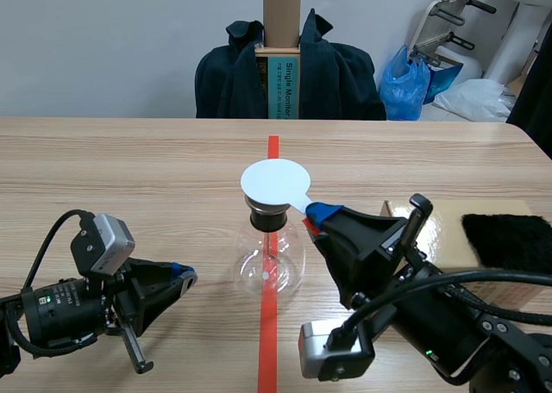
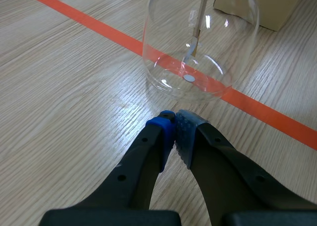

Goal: Do the electroscope experiment.
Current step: 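Hold the plate still at the electroscope, then move the plate toward and away from the electroscope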

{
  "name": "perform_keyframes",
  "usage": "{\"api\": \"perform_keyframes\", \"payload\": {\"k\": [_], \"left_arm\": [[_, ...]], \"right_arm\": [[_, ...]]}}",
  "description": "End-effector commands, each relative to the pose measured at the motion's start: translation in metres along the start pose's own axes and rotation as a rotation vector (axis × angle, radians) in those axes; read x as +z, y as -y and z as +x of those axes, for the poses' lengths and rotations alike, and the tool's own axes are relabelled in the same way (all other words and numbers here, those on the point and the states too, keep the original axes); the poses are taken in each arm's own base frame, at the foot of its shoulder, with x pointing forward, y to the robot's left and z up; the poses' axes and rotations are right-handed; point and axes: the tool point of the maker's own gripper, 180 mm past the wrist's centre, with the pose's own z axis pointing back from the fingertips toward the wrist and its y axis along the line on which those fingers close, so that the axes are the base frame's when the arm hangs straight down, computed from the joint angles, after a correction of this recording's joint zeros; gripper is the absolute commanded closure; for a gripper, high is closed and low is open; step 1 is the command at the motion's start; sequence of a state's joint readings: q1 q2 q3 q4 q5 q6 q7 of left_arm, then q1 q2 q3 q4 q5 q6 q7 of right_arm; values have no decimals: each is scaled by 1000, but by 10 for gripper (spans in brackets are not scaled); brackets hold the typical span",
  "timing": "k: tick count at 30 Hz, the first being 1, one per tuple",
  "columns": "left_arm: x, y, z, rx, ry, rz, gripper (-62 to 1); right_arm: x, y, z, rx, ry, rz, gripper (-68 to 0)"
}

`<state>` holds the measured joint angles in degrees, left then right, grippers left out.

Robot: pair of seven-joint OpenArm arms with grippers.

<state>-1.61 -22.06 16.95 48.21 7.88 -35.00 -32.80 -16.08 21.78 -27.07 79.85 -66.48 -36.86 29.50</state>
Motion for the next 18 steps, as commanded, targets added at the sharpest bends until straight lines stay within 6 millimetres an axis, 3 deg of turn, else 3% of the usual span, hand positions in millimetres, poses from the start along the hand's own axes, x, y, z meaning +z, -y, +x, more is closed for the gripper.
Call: {"api": "perform_keyframes", "payload": {"k": [1, 18], "left_arm": [[-3, -2, 13, -5, 42, 3, -27], [-3, -2, 13, -5, 42, 3, -27]], "right_arm": [[-2, 10, -11, 30, -19, -30, -8], [6, 11, -60, 26, -292, -34, -8]]}}
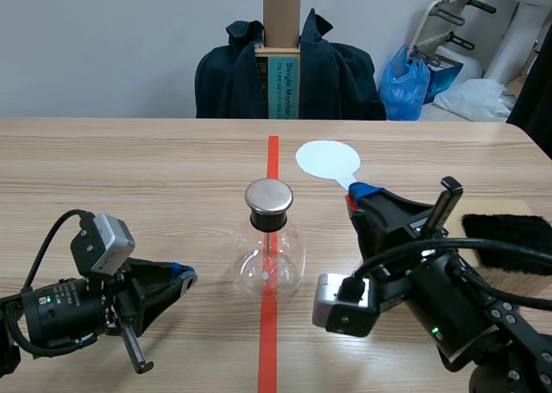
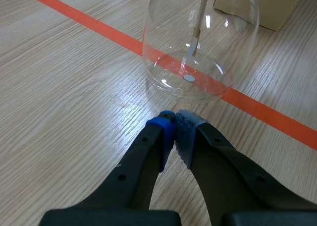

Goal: Do the electroscope experiment.
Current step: 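Move the plate toward and away from the electroscope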

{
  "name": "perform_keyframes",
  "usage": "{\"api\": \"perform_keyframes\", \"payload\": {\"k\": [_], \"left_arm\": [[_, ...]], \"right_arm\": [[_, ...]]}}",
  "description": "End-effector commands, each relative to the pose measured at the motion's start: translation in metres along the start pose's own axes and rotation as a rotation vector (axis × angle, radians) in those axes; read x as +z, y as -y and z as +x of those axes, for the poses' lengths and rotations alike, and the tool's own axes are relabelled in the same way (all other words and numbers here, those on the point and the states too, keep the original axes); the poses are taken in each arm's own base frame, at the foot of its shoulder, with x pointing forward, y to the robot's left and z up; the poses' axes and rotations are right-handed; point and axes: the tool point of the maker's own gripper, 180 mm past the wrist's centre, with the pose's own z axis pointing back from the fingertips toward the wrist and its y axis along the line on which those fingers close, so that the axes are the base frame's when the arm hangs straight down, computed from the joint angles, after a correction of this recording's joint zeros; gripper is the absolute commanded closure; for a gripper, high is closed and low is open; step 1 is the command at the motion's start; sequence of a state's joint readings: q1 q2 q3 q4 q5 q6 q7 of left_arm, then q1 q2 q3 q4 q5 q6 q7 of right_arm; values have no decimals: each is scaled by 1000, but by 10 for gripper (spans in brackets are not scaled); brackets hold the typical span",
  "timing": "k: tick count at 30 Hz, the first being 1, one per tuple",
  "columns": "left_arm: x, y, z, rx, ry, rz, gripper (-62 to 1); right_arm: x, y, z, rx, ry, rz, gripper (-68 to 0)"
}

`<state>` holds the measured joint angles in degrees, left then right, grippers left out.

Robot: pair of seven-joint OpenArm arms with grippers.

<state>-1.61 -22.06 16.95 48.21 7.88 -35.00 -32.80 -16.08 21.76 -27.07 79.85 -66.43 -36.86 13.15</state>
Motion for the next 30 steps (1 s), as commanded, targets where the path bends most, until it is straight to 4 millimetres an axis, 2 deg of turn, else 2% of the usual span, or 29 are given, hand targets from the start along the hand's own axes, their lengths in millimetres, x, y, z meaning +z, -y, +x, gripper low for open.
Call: {"api": "perform_keyframes", "payload": {"k": [1, 7, 12, 30], "left_arm": [[-3, -2, 13, -5, 42, 3, -27], [-3, -2, 13, -5, 42, 3, -27], [-3, -2, 13, -5, 43, 3, -27], [-3, -2, 13, -5, 43, 3, -27]], "right_arm": [[-4, 11, -10, 21, -17, -37, -8], [-4, 11, -19, 20, -69, -37, -8], [-4, 11, -19, 20, -70, -38, -8], [0, 10, 34, 26, 227, -34, -8]]}}
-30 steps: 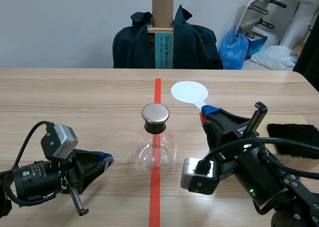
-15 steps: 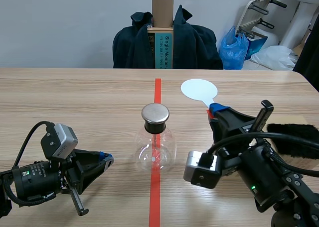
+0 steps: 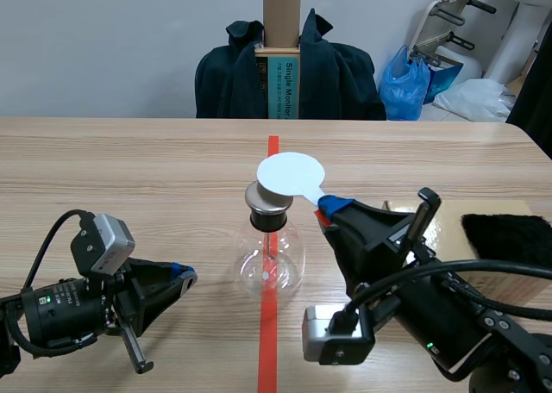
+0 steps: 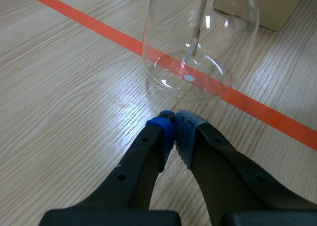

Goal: Do the electroscope experiment.
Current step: 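Move the plate toward and away from the electroscope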

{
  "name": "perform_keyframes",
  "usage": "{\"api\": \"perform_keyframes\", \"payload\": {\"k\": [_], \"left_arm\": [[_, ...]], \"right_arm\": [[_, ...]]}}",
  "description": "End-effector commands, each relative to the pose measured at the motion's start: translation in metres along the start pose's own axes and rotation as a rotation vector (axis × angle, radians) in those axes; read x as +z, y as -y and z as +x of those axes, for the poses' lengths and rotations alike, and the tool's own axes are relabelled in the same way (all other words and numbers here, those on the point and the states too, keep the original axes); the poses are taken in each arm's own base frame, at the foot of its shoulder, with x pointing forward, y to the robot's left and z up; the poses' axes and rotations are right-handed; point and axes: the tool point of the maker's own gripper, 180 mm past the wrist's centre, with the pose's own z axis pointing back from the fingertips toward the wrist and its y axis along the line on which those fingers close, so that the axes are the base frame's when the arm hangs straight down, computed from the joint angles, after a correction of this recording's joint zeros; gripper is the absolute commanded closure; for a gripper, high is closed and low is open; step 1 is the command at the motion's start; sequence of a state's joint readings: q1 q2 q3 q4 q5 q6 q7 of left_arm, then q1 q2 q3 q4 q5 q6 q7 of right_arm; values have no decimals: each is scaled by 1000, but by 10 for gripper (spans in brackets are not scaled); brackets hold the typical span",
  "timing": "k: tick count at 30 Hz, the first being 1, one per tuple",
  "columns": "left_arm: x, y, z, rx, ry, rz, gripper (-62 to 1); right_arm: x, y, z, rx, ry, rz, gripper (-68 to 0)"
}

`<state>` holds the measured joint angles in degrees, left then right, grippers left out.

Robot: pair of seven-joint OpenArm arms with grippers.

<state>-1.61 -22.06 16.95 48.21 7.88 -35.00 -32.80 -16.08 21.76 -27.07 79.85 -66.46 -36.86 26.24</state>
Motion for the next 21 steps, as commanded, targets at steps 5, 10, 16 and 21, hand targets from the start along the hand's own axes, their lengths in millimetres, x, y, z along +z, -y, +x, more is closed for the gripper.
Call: {"api": "perform_keyframes", "payload": {"k": [5, 10, 16, 21], "left_arm": [[-3, -2, 13, -5, 42, 3, -27], [-3, -2, 13, -5, 42, 3, -27], [-3, -2, 13, -5, 42, 3, -27], [-3, -2, 13, -5, 42, 3, -27]], "right_arm": [[-2, 10, -1, 30, 37, -30, -8], [-2, 10, 2, 30, 56, -30, -8], [-2, 10, 2, 30, 56, -30, -8], [-2, 10, 2, 30, 56, -30, -8]]}}
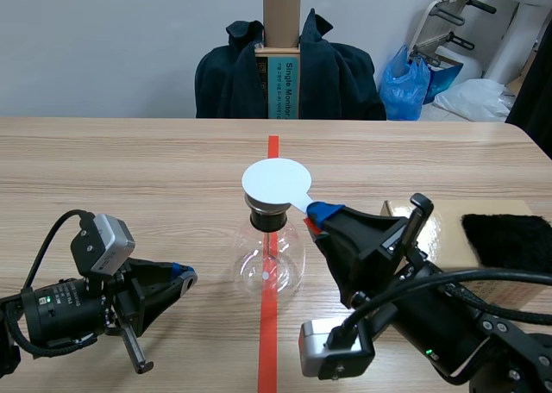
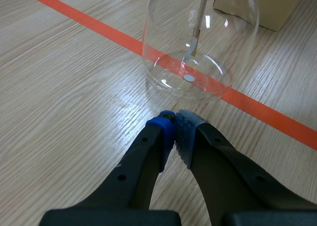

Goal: Do the electroscope experiment.
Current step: 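Move the plate toward and away from the electroscope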

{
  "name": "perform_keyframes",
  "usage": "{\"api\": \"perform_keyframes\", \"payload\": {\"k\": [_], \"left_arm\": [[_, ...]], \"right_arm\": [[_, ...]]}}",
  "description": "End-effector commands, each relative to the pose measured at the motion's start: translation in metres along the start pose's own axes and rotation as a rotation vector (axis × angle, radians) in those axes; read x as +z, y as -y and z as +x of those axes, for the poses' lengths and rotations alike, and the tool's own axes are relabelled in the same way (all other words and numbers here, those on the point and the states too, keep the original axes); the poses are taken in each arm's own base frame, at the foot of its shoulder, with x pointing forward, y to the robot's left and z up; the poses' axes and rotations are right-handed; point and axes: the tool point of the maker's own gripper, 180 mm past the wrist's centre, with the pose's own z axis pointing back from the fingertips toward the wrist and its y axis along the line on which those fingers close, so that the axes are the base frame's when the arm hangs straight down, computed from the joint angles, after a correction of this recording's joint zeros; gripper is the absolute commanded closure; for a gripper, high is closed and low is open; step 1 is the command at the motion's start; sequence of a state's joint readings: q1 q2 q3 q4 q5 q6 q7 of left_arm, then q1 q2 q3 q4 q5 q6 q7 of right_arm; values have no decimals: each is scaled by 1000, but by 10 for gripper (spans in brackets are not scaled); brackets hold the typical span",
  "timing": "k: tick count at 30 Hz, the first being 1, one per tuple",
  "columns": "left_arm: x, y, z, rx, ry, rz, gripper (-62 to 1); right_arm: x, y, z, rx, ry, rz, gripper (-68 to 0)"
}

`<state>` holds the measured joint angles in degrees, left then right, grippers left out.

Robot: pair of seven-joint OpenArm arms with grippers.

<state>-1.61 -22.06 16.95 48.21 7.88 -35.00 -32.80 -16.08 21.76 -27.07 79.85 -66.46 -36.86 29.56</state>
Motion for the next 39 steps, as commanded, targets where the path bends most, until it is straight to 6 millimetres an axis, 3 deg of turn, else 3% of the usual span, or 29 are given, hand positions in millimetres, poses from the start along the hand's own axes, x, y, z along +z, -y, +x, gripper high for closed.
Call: {"api": "perform_keyframes", "payload": {"k": [1, 25, 39], "left_arm": [[-3, -2, 13, -5, 42, 3, -27], [-3, -2, 13, -5, 43, 3, -27], [-3, -3, 13, -5, 43, 3, -27]], "right_arm": [[-2, 10, -8, 31, -3, -29, -8], [7, 11, -63, 26, -311, -34, -8], [7, 11, -65, 26, -322, -34, -8]]}}
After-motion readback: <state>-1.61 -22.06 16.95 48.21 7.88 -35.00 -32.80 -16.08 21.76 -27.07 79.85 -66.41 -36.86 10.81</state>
